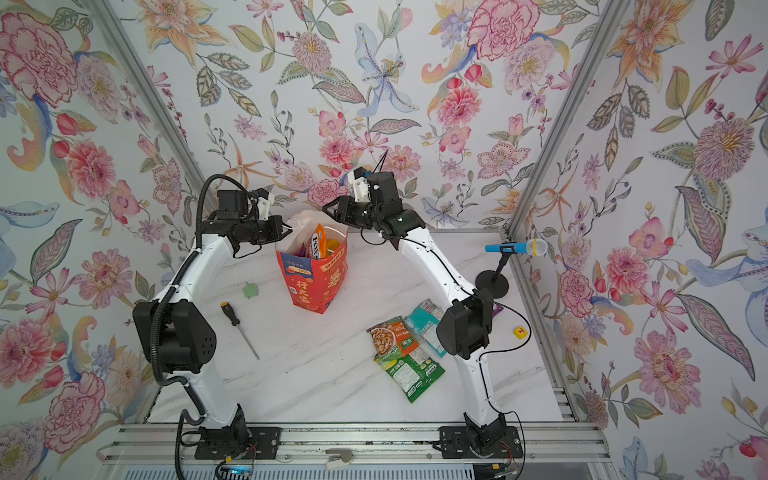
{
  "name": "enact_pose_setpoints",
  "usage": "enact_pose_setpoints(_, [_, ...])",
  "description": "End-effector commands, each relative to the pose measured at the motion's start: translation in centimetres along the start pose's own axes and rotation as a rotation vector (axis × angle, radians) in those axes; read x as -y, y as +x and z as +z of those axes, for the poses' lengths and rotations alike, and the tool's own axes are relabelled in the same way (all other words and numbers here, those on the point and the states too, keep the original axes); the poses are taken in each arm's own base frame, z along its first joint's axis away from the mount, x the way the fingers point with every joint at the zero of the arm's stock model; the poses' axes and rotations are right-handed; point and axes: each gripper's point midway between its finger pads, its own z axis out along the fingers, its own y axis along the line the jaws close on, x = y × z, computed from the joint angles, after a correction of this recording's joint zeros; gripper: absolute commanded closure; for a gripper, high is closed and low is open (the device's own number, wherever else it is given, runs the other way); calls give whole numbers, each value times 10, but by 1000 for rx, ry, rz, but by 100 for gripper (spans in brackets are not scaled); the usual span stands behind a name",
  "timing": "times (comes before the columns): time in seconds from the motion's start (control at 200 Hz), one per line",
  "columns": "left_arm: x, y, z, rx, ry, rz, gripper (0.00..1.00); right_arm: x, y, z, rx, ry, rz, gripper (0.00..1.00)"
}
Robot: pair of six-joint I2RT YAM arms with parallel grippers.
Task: Place the snacks into the paper bag
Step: 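Move the right gripper down to the green noodle packet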
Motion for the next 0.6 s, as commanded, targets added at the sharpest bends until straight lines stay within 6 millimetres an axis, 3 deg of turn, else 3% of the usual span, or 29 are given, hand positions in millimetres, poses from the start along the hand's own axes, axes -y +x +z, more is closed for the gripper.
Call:
enact_pose_setpoints(0.0, [12,-14,-5,34,30,27,100,-12,-12,-39,51,56,-85,51])
enact_pose_setpoints(0.095, [12,-14,-5,35,33,28,100,-2,0,-57,49,122,-109,51])
enact_pose_setpoints(0.225, [12,-14,-5,35,31,31,100,24,37,-86,14,240,-115,51])
enact_pose_setpoints(0.475, [11,-13,-4,37,31,31,100,95,147,-143,-103,467,34,46])
enact_pose_setpoints(0.595, [10,-11,-3,33,29,31,100,113,189,-167,-125,509,144,46])
